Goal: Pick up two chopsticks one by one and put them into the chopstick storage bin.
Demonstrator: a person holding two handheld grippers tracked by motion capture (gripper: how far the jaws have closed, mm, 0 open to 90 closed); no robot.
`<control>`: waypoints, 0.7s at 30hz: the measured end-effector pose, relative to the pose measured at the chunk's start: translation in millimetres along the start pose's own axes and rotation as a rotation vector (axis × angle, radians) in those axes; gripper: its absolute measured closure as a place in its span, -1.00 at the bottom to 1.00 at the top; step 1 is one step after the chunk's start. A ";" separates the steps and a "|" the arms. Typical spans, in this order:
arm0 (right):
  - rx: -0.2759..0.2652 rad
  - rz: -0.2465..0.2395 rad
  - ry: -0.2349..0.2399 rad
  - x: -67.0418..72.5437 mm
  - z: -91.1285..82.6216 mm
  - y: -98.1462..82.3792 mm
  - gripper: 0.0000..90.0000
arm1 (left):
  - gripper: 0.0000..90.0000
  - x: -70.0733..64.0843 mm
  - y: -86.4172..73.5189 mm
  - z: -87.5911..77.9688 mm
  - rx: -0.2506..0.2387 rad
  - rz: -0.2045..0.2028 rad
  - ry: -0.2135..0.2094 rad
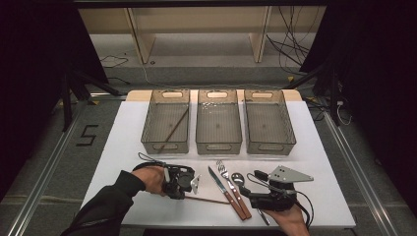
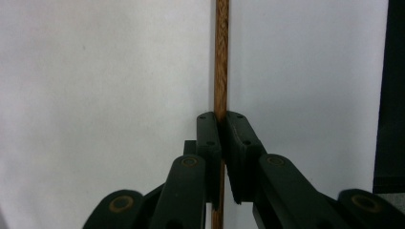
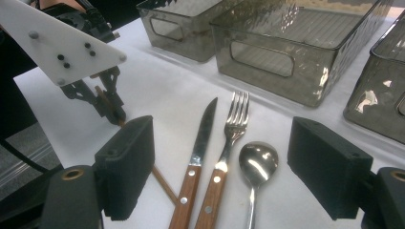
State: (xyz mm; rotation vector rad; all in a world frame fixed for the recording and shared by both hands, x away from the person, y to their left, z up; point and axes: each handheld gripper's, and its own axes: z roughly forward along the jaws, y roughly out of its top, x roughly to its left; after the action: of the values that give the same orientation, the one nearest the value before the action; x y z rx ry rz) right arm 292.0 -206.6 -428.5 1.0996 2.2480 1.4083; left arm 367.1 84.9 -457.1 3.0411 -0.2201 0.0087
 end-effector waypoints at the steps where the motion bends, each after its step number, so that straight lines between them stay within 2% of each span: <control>1: 0.000 0.000 0.000 0.1 0.0 0.1 -0.44 | 0.88 -0.3 -1.4 0.2 0.001 -0.010 -0.006; 4: 0.001 0.000 0.000 0.2 0.1 0.1 -0.44 | 0.88 -0.6 -5.2 -2.3 0.012 -0.006 -0.003; 11: 0.001 0.002 0.000 0.1 0.2 0.1 -0.44 | 0.88 -1.7 -18.2 -12.4 0.005 -0.037 0.008; 13: -0.002 0.001 0.000 0.1 0.1 0.1 -0.44 | 0.88 -2.9 -24.1 -17.2 -0.011 -0.069 0.017; 15: -0.002 0.003 0.000 0.2 0.0 0.2 -0.45 | 0.88 -2.3 -26.4 -20.3 -0.013 -0.069 0.018; 19: -0.007 0.001 0.000 -0.2 -0.3 0.3 -0.45 | 0.88 2.8 -36.3 -35.1 -0.052 -0.122 0.065; 21: -0.008 0.002 0.000 -0.2 0.0 0.3 -0.45 | 0.88 6.3 -39.8 -42.8 -0.069 -0.169 0.102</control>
State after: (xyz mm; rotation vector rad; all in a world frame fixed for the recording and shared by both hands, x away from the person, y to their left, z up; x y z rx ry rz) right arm 292.3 -206.7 -428.3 1.0990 2.2401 1.4173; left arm 379.1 127.2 -418.0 2.9697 0.0431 0.1412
